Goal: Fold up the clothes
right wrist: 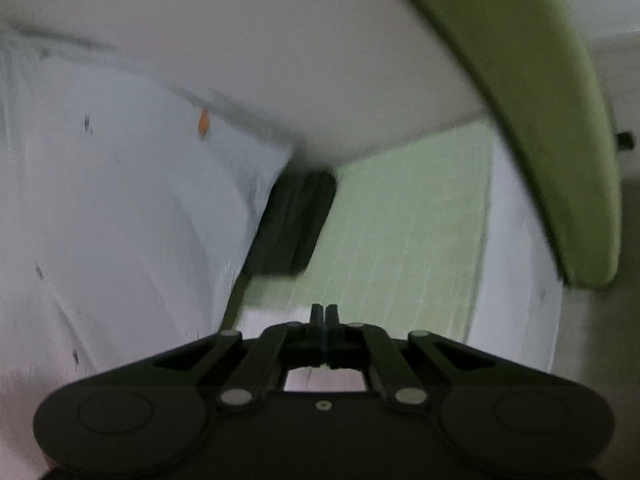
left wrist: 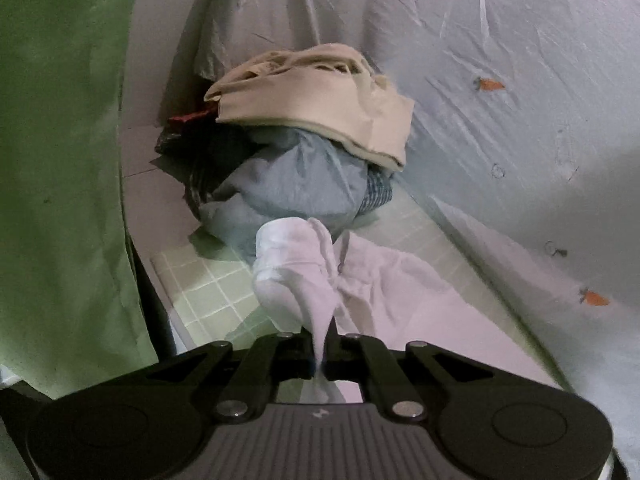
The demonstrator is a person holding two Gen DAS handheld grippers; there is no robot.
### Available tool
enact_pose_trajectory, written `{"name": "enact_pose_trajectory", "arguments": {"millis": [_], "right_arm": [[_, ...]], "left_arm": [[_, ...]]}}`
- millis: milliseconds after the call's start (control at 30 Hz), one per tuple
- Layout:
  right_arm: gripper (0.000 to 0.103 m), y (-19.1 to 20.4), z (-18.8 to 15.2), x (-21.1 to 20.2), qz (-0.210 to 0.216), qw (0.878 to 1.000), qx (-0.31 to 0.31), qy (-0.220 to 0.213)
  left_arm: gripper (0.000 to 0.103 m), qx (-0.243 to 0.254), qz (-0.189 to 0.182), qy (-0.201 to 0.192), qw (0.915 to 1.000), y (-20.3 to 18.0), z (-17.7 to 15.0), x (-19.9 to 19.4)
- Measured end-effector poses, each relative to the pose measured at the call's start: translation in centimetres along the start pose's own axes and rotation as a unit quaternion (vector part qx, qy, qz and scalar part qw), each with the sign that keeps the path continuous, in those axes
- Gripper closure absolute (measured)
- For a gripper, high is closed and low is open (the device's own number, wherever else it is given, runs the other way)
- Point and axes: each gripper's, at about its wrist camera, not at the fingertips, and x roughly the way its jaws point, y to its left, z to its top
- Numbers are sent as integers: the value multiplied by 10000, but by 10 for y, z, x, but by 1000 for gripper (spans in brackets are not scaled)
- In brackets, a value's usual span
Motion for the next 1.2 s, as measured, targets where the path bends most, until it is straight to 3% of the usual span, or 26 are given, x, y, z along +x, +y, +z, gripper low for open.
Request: {"name": "enact_pose_trajectory", "arguments": {"millis": [100,233,467,667,867,1033,1200], "right_arm": [[101,-6,-20,33,17,9988,145,469],[91,-20,-44,57,-183,9952,286,916],[71,-42,-51,61,-669,9915,321,1070],[64,-54,-54,64,-1033,9862,91,1287],[62,-65,-69,74,-1000,9793,286,1734],[62,-55,-69,68,-242,9836,427,1738],[60,-49,-72,77,-580,9792,117,1943]], "left_arm": [[100,-93,-79,29,9999,-6,-3,-3],[100,-24,-87,-28,10000,-15,-2,-6],[100,-38,-25,-2,10000,-22,0,-5],[100,23,-36,-22,10000,-31,1,-4],[100,21,-6,-8,10000,-34,1,-1],[100,-4,0,3,10000,-36,1,0],[100,-60,20,31,10000,-35,1,3]]}}
